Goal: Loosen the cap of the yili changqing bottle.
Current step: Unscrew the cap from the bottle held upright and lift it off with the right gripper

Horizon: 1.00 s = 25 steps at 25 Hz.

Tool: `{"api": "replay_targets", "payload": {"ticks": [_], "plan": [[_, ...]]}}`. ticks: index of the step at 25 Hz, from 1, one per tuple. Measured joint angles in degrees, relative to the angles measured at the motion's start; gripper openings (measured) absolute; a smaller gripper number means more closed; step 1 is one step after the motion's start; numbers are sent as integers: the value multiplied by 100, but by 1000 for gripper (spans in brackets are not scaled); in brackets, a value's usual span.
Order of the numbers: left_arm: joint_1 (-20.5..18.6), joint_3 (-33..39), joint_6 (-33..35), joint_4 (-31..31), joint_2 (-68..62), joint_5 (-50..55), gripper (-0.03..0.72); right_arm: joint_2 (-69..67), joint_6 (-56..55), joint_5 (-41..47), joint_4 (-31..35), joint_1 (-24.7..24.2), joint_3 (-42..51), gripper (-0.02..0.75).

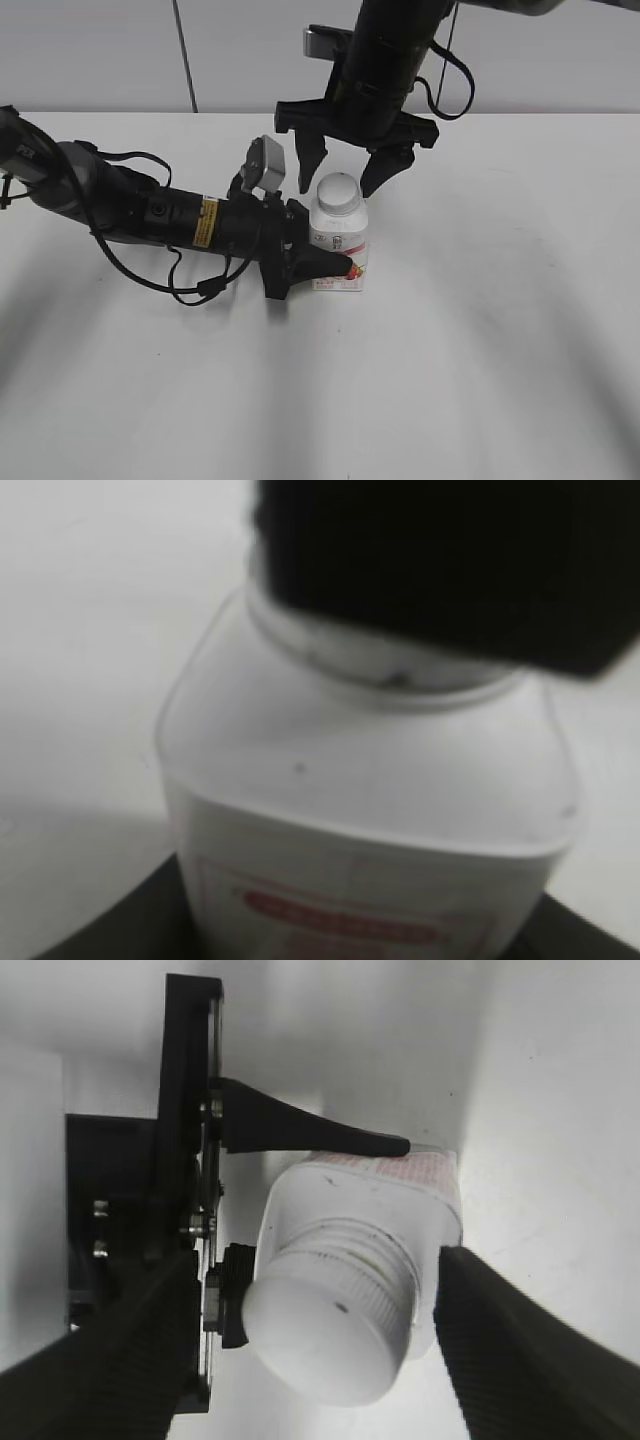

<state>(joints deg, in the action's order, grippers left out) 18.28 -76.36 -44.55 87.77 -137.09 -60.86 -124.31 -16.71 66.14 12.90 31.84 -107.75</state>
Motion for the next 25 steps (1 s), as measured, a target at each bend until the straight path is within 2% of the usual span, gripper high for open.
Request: {"api": "replay_targets", "payload": {"ticks": [9, 25], "plan": [[0, 0, 0, 0, 0, 0, 366, 0, -5, 0, 0, 0, 0, 543], [0, 0, 0, 0, 0, 0, 366, -78, -12, 157, 0, 0, 0, 535]]}}
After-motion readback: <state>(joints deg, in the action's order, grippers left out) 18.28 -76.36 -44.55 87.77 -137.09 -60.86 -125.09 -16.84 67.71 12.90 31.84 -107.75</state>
